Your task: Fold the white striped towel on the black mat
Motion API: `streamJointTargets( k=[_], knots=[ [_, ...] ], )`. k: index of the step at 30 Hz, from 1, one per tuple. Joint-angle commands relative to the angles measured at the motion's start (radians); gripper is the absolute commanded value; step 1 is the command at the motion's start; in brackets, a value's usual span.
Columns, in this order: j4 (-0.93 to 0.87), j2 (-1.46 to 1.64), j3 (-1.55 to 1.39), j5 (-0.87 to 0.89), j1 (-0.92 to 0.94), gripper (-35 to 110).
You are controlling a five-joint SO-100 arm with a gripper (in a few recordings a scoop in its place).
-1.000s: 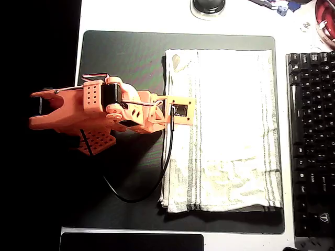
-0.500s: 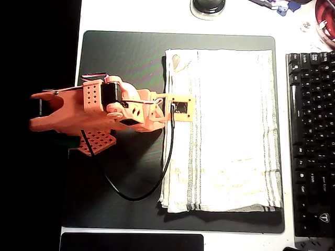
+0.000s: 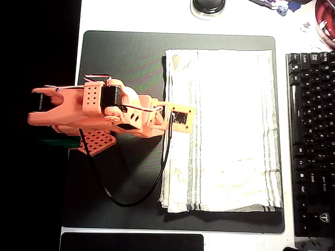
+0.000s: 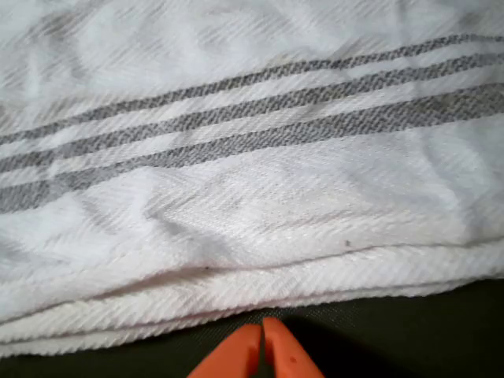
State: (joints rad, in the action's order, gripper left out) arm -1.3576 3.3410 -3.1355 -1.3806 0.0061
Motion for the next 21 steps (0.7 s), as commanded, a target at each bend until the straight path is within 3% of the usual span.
streamJointTargets(
  k=[1, 10, 13, 21],
  knots=[
    [-0.009, 0.018, -0.023, -0.002, -0.023, 0],
    [-0.011, 0.02, -0.023, -0.003, -0.02, 10],
    [-0.017, 0.02, -0.023, -0.063, -0.023, 0],
    [-0.023, 0.02, -0.023, -0.11, -0.028, 0]
  ],
)
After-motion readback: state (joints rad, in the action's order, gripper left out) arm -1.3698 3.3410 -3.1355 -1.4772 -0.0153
